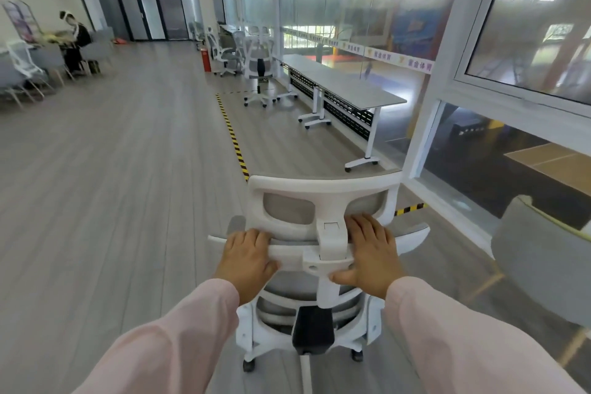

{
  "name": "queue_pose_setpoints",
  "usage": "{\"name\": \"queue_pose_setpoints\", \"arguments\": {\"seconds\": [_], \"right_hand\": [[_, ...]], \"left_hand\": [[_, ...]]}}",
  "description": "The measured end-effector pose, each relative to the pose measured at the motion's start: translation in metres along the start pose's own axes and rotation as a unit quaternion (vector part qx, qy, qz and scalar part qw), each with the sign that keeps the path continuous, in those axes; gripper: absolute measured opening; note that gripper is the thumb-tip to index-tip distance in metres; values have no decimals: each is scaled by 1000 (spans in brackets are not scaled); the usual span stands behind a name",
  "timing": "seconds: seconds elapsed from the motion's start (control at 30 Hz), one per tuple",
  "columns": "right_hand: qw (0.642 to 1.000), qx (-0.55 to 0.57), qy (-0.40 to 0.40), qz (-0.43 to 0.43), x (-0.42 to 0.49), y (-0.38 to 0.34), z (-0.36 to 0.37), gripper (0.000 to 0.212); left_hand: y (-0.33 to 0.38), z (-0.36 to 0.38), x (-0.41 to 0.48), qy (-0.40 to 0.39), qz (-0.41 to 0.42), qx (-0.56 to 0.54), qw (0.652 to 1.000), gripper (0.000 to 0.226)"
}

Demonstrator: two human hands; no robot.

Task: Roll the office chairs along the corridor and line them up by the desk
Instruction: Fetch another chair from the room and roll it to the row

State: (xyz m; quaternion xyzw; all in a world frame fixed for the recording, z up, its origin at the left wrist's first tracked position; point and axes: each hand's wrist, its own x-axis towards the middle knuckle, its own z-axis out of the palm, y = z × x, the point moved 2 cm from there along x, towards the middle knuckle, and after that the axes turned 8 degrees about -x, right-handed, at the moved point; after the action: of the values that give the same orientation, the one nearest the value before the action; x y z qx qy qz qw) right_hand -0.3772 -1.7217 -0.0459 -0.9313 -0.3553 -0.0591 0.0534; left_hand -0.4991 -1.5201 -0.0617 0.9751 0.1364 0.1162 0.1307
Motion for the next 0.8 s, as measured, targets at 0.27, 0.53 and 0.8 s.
{"name": "queue_pose_setpoints", "arguments": {"seconds": [0.27, 0.53, 0.8], "right_hand": [[1000, -7, 13, -4, 164, 43, 22, 112], [999, -16, -25, 13, 336, 77, 35, 115], [999, -20, -21, 20, 500, 121, 59, 114]], "left_hand": [[-39, 28, 166, 34, 8, -7, 999, 37], [-88, 48, 342, 25, 22, -23, 999, 35], [-128, 74, 511, 36, 30, -28, 998, 36]]}}
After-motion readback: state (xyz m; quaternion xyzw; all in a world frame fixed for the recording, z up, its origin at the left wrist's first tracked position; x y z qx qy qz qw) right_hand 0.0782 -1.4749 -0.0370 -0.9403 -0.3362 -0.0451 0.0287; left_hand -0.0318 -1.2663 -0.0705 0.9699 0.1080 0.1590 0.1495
